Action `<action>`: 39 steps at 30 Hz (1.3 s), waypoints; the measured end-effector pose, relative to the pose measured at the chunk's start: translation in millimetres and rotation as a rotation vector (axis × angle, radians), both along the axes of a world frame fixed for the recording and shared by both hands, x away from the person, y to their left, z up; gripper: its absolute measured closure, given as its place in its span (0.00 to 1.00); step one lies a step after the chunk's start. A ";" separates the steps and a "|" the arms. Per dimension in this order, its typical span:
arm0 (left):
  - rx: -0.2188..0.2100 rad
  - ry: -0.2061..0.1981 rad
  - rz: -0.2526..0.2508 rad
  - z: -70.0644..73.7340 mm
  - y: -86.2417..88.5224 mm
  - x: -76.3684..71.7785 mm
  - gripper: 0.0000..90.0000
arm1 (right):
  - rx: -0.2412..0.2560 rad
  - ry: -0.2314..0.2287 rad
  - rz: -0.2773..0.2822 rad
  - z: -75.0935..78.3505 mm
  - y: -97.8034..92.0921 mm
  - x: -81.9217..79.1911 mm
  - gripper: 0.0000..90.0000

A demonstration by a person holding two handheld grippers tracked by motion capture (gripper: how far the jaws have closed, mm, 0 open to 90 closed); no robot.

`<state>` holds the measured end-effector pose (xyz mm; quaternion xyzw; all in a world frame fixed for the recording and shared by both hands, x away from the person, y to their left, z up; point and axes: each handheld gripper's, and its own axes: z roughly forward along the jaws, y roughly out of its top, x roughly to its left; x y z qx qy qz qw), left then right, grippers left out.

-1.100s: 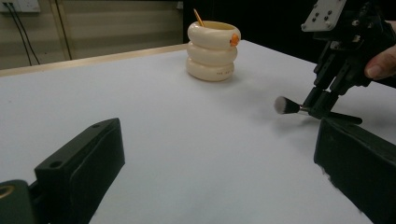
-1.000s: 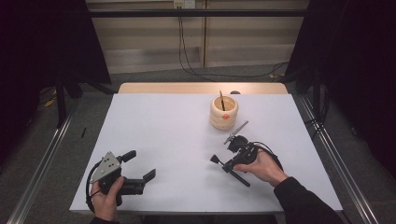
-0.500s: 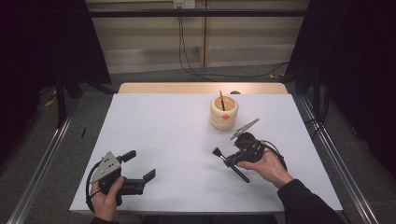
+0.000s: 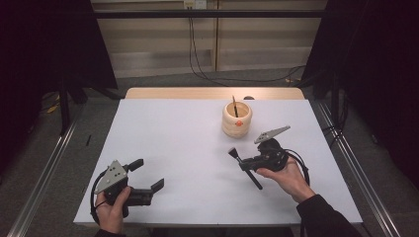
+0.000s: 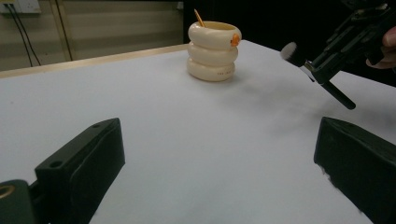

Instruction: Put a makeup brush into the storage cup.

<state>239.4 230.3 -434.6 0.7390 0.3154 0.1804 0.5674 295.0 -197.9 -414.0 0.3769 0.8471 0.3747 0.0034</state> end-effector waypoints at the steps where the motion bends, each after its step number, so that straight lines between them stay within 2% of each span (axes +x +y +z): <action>1: 0.001 0.000 0.005 0.1 -0.1 -0.2 0.02 | 0.010 -0.011 0.002 -0.1 -0.3 -0.2 0.88; 3: -0.001 0.000 0.001 0.0 0.0 -0.1 0.02 | 0.025 -0.036 0.002 0.3 -0.7 -1.3 0.88; 12: 0.001 0.006 0.006 -0.1 -0.6 -1.0 0.02 | 0.091 -0.095 -0.024 -1.2 -3.8 -1.4 0.88; 16: 0.000 0.004 0.005 -0.1 -1.0 -1.6 0.02 | 0.138 -0.136 -0.021 -3.3 -4.7 -2.1 0.88; 26: 0.004 0.005 0.008 -0.2 -1.6 -1.1 0.02 | 0.210 -0.201 -0.069 -2.4 -17.7 -4.3 0.88; 28: -0.001 0.008 -0.003 -0.5 -1.2 -0.4 0.02 | 0.231 -0.213 -0.071 -2.0 -19.4 -4.9 0.88; 32: 0.002 0.006 0.008 -0.3 -1.8 -1.1 0.02 | 0.270 -0.236 -0.084 -0.7 -21.2 -5.4 0.88; 36: 0.002 0.007 0.005 -0.3 -1.2 -0.9 0.02 | 0.288 -0.268 -0.100 1.8 -22.9 -6.3 0.88; 39: 0.003 0.007 0.009 -0.2 -1.6 -1.2 0.02 | 0.290 -0.271 -0.112 2.3 -23.9 -5.9 0.88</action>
